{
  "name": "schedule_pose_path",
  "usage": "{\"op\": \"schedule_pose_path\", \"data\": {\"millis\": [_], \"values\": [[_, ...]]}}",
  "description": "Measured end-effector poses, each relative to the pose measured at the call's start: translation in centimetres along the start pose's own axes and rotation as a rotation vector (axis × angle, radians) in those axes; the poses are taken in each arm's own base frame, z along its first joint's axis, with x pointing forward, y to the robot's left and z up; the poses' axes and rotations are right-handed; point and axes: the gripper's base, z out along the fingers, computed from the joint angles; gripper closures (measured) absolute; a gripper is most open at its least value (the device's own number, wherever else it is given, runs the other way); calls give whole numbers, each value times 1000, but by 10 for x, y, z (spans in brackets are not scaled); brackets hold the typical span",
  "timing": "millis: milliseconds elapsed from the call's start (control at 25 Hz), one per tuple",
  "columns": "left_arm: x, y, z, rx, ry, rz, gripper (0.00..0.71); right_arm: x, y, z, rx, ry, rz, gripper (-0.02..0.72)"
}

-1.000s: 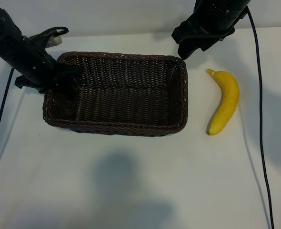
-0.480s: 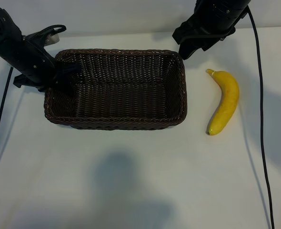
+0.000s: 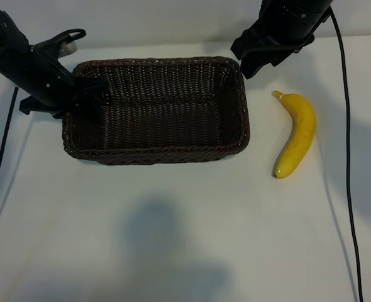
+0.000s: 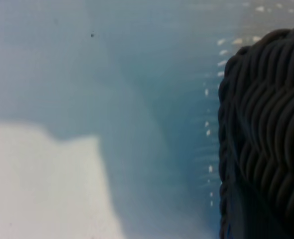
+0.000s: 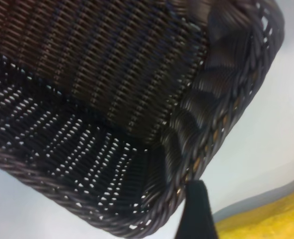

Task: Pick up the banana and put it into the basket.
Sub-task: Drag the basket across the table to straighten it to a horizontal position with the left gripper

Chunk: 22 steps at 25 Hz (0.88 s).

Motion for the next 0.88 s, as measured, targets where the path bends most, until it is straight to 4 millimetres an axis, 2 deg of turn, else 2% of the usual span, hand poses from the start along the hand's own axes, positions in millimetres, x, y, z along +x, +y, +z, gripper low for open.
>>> {"op": "schedule_pose_path", "data": {"millis": [360,560,880], "values": [[0,1,2,1,3,14,546,0,0,0,0,1,-1,164],[2,3,13,16,29,-6,546,0,0,0,1,1,-2,164],[1,1,14,33,21,-6,546,0,0,0,1,1,-1,164]]}}
